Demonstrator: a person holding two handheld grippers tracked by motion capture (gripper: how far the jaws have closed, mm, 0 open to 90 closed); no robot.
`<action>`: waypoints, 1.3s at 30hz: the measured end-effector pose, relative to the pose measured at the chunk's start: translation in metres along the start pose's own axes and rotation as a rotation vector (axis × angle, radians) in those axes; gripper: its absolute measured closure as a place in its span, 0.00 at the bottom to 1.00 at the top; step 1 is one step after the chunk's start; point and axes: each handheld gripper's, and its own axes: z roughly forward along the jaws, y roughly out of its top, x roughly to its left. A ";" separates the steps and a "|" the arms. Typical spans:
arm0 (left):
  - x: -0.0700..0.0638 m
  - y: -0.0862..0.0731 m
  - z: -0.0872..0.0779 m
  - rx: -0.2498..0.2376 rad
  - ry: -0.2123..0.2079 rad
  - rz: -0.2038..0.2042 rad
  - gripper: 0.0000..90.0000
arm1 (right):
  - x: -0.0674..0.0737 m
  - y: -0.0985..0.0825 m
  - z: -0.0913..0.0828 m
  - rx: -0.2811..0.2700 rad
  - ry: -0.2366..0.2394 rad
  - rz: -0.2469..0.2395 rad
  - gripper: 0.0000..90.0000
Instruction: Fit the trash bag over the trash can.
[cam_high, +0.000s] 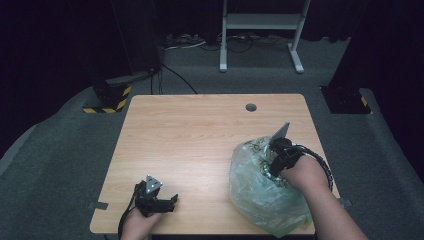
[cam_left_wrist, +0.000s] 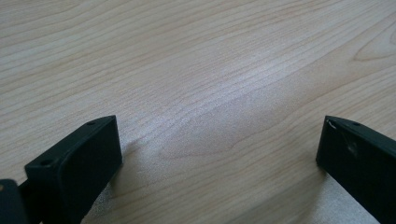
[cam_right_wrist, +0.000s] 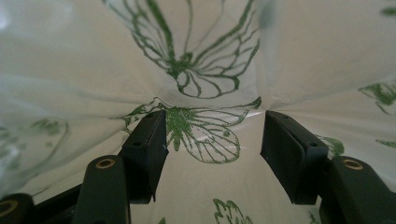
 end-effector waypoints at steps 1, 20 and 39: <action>0.000 0.000 0.000 0.000 0.000 0.000 0.00 | 0.000 0.000 0.001 0.001 -0.005 -0.001 0.45; 0.000 0.000 0.000 0.000 0.000 0.000 0.00 | -0.001 0.005 0.005 0.039 0.037 0.023 0.36; 0.000 0.000 0.000 0.000 -0.001 0.001 0.00 | -0.010 -0.004 -0.075 -0.105 0.009 0.011 0.39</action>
